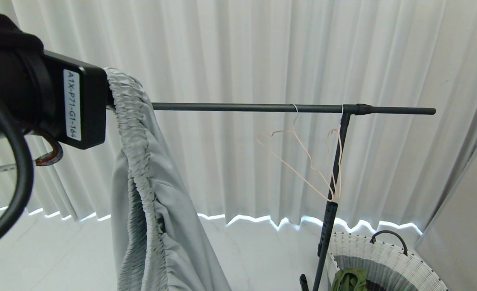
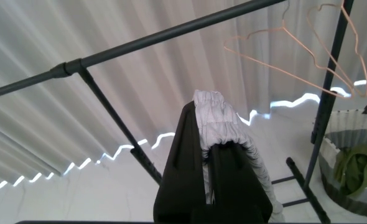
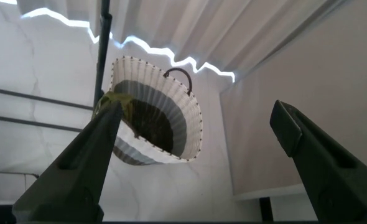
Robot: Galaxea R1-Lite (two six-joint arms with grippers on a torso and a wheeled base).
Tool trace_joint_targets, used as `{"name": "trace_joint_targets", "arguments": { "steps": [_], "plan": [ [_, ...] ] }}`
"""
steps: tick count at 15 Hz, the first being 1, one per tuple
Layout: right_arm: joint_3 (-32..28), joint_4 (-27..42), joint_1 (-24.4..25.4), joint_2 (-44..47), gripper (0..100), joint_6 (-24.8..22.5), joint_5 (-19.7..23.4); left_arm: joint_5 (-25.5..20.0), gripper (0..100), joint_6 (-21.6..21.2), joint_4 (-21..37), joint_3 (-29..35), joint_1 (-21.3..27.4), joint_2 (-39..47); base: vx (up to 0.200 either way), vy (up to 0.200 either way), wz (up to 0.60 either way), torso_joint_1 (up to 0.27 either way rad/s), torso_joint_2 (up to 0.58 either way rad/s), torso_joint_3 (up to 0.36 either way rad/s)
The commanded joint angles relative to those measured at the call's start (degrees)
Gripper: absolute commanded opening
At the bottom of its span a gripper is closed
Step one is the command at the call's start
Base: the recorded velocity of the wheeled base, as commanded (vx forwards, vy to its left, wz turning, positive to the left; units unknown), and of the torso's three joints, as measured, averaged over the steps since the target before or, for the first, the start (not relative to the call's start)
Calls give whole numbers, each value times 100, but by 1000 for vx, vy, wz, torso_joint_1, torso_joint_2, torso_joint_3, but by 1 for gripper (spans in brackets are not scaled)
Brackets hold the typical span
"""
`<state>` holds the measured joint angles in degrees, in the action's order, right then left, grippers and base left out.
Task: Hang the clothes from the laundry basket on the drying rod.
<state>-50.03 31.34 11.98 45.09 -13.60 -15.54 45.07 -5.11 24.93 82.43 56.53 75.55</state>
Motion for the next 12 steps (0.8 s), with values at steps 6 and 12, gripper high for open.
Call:
{"name": "trace_joint_targets", "arguments": {
  "steps": [6, 12],
  "plan": [
    [195, -163, -29, -220, 100, -142, -28, 2, 0, -43, 3, -17, -54, -22, 0, 0, 0, 15, -28, -18],
    [266, -287, -73, -255, 100, -309, -1, -7, 0, -52, 3, 18, -81, -31, 133, 0, 0, 0, -2, 1]
  ]
}}
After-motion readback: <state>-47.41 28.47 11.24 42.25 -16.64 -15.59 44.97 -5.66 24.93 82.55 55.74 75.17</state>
